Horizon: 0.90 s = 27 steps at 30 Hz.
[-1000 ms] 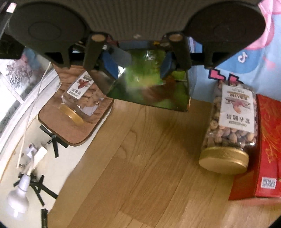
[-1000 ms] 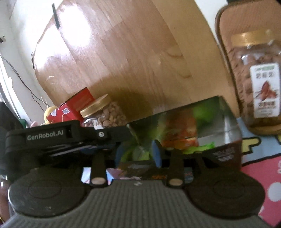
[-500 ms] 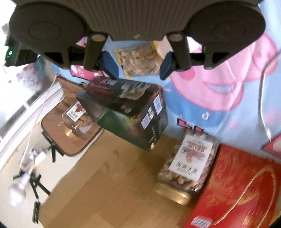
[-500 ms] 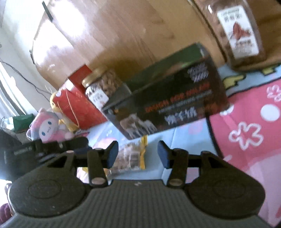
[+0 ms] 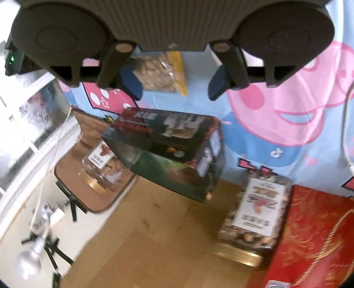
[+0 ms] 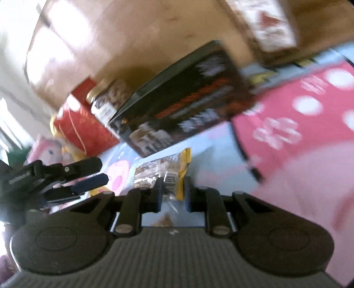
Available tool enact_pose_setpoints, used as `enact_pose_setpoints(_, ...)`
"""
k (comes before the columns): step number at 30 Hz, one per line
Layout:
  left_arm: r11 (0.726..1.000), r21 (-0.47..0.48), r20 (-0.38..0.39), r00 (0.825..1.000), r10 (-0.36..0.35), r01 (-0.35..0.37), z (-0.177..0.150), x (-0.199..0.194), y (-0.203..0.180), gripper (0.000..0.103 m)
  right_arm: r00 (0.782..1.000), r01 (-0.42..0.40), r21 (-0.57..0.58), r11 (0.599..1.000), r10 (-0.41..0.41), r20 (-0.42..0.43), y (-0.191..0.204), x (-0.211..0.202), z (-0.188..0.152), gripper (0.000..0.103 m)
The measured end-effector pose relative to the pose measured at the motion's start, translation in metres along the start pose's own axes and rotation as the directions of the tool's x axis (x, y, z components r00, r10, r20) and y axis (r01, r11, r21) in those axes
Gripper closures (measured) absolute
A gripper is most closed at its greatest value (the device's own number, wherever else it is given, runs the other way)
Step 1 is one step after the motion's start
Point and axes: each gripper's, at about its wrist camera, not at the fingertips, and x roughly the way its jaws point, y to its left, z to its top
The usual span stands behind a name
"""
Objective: Organize snacks
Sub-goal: 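Grasp the clear bag of nuts with the left gripper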
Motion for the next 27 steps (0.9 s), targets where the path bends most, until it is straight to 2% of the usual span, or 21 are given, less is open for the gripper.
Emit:
enact_pose_setpoints(3,0.998,0.044,-0.055,0.998,-0.035,0.037,-0.002,0.016,-0.017,0.034,0.999,0.000,0.092,0.996,-0.005,0.052,-0.016,-0.020,-0.006,0.083)
enact_pose_setpoints(7,0.983,0.183,-0.084,0.996,0.023,-0.007,-0.009,0.035,-0.047,0.034,0.996,-0.059,0.221,0.974,0.043,0.075,-0.037,-0.027,-0.006,0.088)
enact_pose_setpoints(9,0.978,0.210,-0.111,0.993,0.039,-0.015,-0.011,0.043,-0.057,0.034,0.996,-0.068,0.237,0.969,0.051,0.077,-0.038,-0.025,-0.005,0.088)
enact_pose_setpoints(12,0.977,0.211,-0.176,0.984,0.021,0.017,-0.013,0.056,-0.064,0.034,0.995,-0.079,0.251,0.965,0.061,0.081,-0.038,-0.026,-0.005,0.089)
enact_pose_setpoints(15,0.970,0.242,-0.212,0.976,0.058,-0.005,-0.018,0.068,-0.070,0.034,0.993,-0.095,0.264,0.960,0.075,0.086,-0.044,-0.031,-0.006,0.089)
enact_pose_setpoints(17,0.967,0.256,-0.209,0.976,0.064,-0.008,-0.021,0.070,-0.073,0.033,0.993,-0.096,0.259,0.961,0.076,0.087,-0.044,-0.032,-0.006,0.089)
enact_pose_setpoints(19,0.969,0.246,-0.209,0.976,0.063,-0.009,-0.021,0.069,-0.073,0.034,0.993,-0.095,0.251,0.963,0.074,0.092,-0.043,-0.033,-0.007,0.086)
enact_pose_setpoints(21,0.978,0.208,-0.211,0.977,0.040,0.005,-0.017,0.069,-0.068,0.048,0.994,-0.084,0.233,0.969,0.063,0.094,-0.040,-0.034,-0.007,0.085)
enact_pose_setpoints(23,0.991,0.120,-0.241,0.970,-0.030,0.060,-0.012,0.069,-0.059,0.057,0.994,-0.084,0.217,0.972,0.065,0.092,-0.038,-0.033,-0.007,0.085)
enact_pose_setpoints(25,0.995,0.061,-0.244,0.968,-0.063,0.080,-0.009,0.068,-0.054,0.058,0.992,-0.089,0.188,0.978,0.071,0.101,-0.034,-0.034,-0.007,0.085)
enact_pose_setpoints(27,0.994,0.065,-0.223,0.972,-0.070,0.087,-0.008,0.062,-0.057,0.058,0.990,-0.089,0.154,0.984,0.071,0.119,-0.028,-0.037,-0.007,0.086)
